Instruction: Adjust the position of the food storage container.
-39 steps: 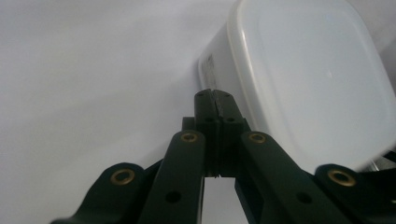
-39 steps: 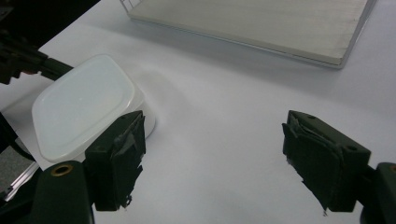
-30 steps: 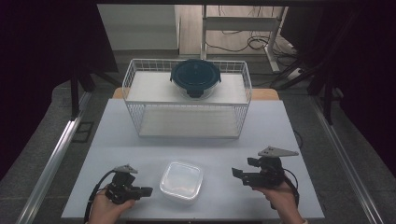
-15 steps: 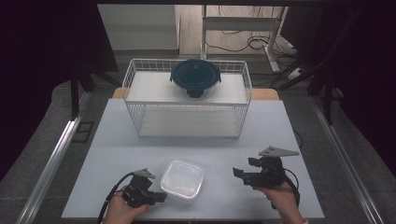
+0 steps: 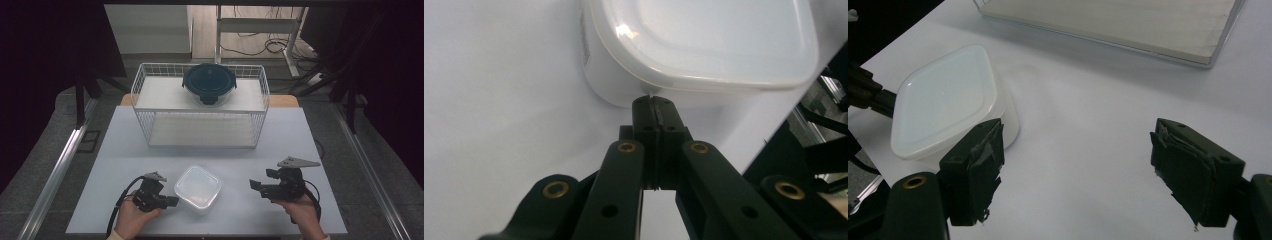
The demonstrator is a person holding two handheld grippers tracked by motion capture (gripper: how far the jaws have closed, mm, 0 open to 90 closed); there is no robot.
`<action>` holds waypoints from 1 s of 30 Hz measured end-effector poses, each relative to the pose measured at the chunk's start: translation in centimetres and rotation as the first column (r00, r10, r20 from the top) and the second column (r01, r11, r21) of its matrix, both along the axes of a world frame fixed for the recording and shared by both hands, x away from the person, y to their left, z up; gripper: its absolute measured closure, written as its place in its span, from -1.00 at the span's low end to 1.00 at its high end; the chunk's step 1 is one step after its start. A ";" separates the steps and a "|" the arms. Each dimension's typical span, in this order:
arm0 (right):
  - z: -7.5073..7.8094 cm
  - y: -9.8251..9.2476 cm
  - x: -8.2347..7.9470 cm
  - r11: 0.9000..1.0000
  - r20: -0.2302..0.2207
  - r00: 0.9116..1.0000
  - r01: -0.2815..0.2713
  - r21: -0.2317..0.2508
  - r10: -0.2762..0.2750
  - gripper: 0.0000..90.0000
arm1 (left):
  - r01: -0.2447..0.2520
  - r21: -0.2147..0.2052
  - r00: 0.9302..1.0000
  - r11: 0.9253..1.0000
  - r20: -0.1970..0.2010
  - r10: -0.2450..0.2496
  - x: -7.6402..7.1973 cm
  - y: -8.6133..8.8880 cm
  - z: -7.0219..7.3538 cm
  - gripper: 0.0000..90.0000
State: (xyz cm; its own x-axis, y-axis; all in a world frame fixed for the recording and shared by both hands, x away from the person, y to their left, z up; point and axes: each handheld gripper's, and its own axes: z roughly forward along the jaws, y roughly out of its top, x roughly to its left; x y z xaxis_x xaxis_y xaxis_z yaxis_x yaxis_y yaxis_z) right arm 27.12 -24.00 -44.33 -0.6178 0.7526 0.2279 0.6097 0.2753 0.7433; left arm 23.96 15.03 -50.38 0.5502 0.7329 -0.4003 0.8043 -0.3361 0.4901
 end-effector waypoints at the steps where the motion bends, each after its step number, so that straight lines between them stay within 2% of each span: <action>1: 0.0 0.0 0.0 1.000 0.000 1.000 0.000 0.000 0.000 -0.53 | 0.002 0.002 1.000 1.000 0.000 -0.002 0.3 -0.1 0.0 1.00; 3: 0.0 -0.2 0.0 1.000 0.002 1.000 0.005 0.004 -0.005 -0.53 | 0.005 0.004 1.000 1.000 0.000 -0.005 1.3 -0.5 0.0 1.00; 7: 0.0 -0.3 0.1 1.000 0.001 1.000 0.007 0.005 -0.007 -0.53 | 0.009 0.009 1.000 1.000 0.001 -0.009 2.2 -0.8 0.1 1.00; 12: 0.1 -0.2 0.3 0.999 -0.009 1.000 -0.005 0.032 0.005 -0.53 | 0.014 -0.001 1.000 1.000 0.010 -0.014 3.4 -1.0 0.3 1.00; 17: 0.0 -0.1 0.4 0.999 -0.015 1.000 -0.011 0.031 0.011 -0.53 | 0.013 0.002 1.000 1.000 0.018 -0.013 4.6 -1.2 0.7 1.00; 19: -0.2 -0.2 0.6 1.000 -0.016 1.000 -0.008 0.025 0.008 -0.53 | 0.013 0.002 1.000 1.000 0.026 -0.013 5.5 -1.4 0.8 1.00; 28: -0.3 0.1 0.6 1.000 0.020 1.000 0.012 0.011 -0.012 -0.52 | 0.033 0.003 0.999 0.999 0.024 -0.033 7.4 -2.3 0.8 1.00; 30: -0.4 0.0 0.7 1.000 0.017 1.000 0.019 0.008 -0.019 -0.52 | 0.025 -0.013 0.999 1.000 0.028 -0.024 7.7 -2.6 0.8 1.00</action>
State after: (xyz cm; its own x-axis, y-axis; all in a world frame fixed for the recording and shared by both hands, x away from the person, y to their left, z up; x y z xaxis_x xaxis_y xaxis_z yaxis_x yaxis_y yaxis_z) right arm 27.85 -24.00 -44.77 -0.6073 0.7625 0.2232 0.6017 0.2581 0.7559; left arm 31.67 12.46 -49.54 0.5790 0.7138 -0.3941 0.7818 -0.3488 0.5169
